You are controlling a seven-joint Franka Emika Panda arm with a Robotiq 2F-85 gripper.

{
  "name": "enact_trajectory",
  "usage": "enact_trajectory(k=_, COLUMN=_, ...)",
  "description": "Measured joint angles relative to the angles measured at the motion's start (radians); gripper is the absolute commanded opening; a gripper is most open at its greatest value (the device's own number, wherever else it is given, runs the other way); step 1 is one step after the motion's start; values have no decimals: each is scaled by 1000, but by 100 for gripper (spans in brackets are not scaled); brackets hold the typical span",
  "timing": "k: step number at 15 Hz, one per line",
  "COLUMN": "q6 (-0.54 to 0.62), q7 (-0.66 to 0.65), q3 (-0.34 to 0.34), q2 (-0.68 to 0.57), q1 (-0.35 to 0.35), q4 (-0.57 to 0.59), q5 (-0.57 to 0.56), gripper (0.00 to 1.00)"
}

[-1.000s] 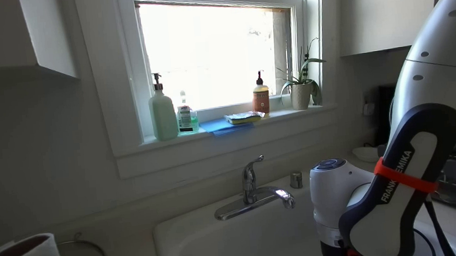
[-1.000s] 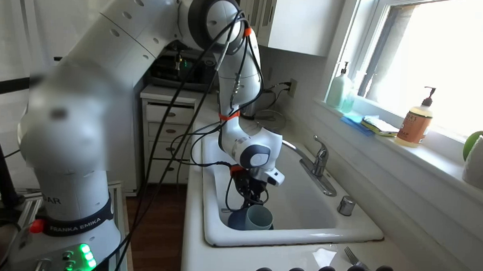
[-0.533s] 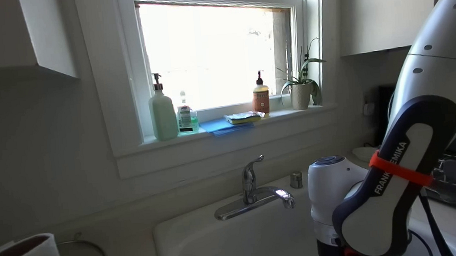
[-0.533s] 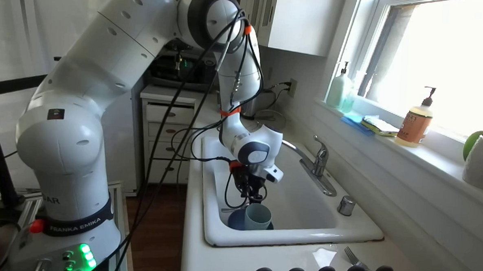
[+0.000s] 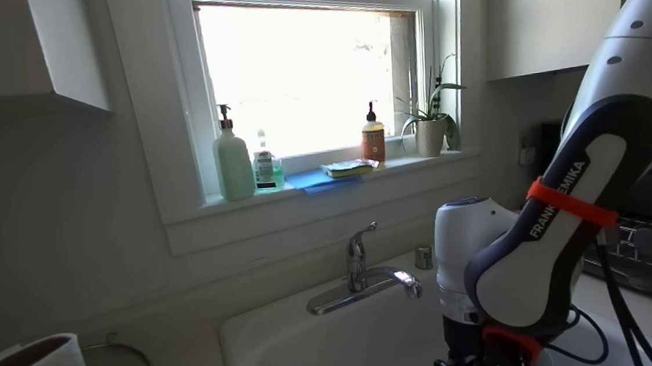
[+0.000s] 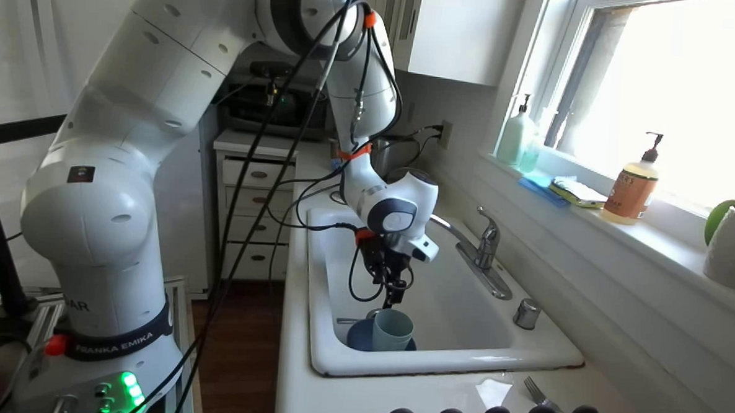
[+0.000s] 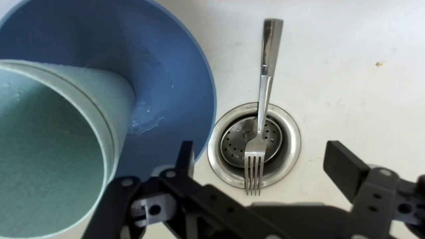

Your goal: Stack the two cups on the counter in the blue bowl then put the bowl and cups in the sink.

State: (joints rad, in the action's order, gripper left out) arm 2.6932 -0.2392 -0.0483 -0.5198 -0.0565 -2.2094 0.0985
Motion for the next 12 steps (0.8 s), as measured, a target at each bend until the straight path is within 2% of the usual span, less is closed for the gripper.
enact_trajectory(k=4, q6=-83, q7=10, q3=-11, q2=82, q1=3, q4=-10, q5=27, gripper=100)
enact_trajectory(k=7, q6=-190, q7=15, q3=-12, q2=174, q1=2, q4=-22, q5=32, gripper=100)
enact_trajectory(k=12, q6=-343, q7=61, q3=20, q2=346, q1=5, q4=-60, q5=-11, gripper=100)
